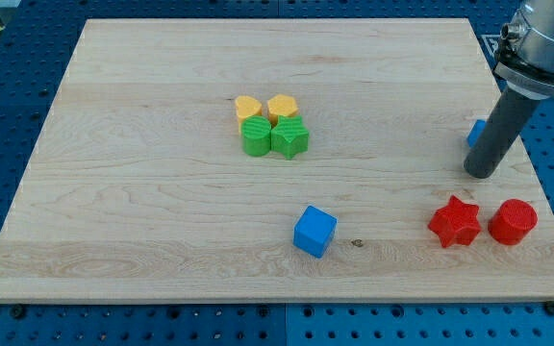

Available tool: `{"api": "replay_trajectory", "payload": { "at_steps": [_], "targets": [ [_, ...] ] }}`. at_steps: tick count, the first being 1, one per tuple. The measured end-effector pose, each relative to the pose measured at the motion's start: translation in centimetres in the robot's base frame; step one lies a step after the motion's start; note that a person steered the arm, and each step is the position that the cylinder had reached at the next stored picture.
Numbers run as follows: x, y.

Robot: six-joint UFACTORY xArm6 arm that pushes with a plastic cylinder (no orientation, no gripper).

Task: Move the blue cube to the left of the blue triangle

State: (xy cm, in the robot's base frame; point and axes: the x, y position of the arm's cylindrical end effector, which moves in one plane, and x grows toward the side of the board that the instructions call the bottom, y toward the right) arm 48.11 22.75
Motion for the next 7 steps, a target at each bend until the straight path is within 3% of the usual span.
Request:
{"api": "replay_trajectory", "payload": {
  "at_steps": [3,6,7],
  "targets": [
    [-0.9,0.8],
    [0.6,-10.4],
    [0.6,-10.4]
  ]
}}
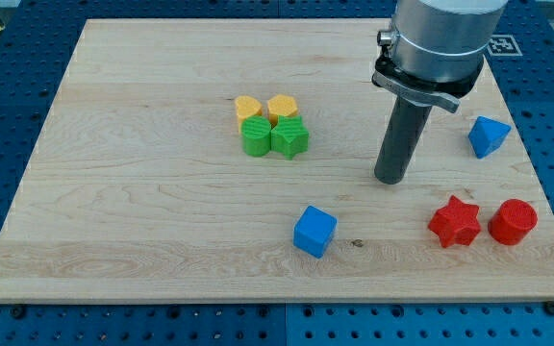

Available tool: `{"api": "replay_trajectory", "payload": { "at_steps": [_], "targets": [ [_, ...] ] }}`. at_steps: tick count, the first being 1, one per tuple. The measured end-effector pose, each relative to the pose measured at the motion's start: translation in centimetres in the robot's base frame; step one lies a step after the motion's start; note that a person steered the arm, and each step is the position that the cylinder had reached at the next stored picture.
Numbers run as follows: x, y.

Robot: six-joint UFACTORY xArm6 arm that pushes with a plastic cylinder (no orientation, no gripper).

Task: Move the blue cube to the left of the blue triangle

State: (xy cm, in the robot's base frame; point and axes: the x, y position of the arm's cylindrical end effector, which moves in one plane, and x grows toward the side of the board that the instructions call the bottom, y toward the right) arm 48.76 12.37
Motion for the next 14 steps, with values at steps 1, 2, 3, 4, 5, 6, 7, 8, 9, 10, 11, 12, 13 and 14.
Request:
{"api": "replay_trajectory", "payload": {
  "at_steps": [1,2,3,4,5,6,7,8,9,10,11,12,13,14],
  "targets": [
    [-0.1,-0.1],
    [-0.1,-1.6],
    [-0.1,-4.9],
    [0.3,-7.8],
    [1.9,-11.1],
    [5.9,-13.2],
    [7.3,-13.5],
    [7.3,-13.5],
    [8.7,-14.3],
    [8.7,-13.5],
    [9.6,-11.9],
    [9.7,-11.8],
    [9.6,-11.3],
    [9.6,-10.4]
  ]
}}
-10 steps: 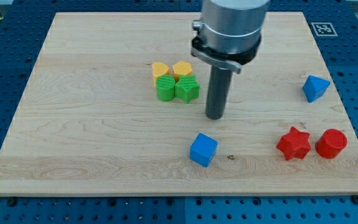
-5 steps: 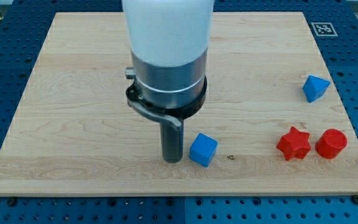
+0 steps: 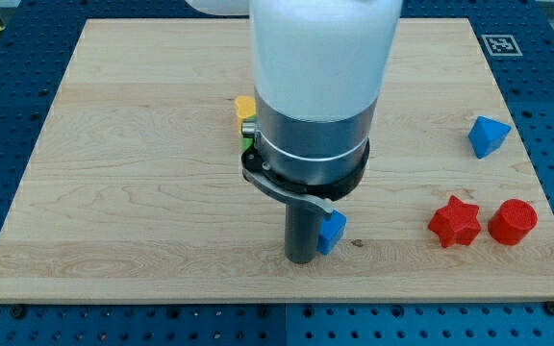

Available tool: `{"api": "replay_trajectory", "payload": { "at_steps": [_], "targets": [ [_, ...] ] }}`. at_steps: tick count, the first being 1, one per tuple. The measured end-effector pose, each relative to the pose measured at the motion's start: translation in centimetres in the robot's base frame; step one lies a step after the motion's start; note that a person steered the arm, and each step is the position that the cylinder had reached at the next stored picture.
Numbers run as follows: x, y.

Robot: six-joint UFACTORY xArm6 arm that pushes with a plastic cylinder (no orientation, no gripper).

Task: Move the blue cube to the left of the blue triangle

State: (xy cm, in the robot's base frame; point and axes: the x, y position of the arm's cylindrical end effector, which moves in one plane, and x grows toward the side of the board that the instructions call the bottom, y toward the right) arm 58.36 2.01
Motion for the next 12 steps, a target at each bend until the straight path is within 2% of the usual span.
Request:
{"api": "replay_trajectory", "payload": {
  "at_steps": [4,10,12],
  "targets": [
    [-3.3,1.8],
    [-3.8,4.2],
    [-5.3,5.7]
  ]
}}
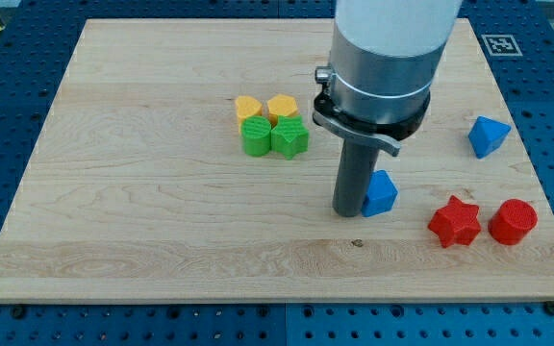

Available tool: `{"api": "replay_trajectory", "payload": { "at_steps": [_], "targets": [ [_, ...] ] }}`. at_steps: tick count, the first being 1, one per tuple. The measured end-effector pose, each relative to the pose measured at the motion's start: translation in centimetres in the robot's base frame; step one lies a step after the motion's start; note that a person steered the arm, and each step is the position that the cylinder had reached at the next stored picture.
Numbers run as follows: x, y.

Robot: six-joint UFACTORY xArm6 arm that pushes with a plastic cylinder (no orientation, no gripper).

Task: Move the blue cube to the left of the blue triangle

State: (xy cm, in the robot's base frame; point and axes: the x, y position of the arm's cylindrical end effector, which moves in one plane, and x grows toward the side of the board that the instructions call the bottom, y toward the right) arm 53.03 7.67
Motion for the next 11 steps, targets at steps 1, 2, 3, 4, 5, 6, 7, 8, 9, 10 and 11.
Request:
{"api": "replay_trajectory", "payload": {
  "at_steps": [1,2,3,4,5,6,7,8,9,10,11],
  "targets": [
    [0.0,1.1],
    [-0.1,2.0],
    [-0.5,3.7],
    [-1.1,5.1],
    [-3.2,5.1],
    [-3.9,5.3],
    [-3.3,5.1],
    [-2.5,4.8],
    [-1.1,5.8],
    [-0.1,6.6],
    [-0.1,8.4]
  ]
}}
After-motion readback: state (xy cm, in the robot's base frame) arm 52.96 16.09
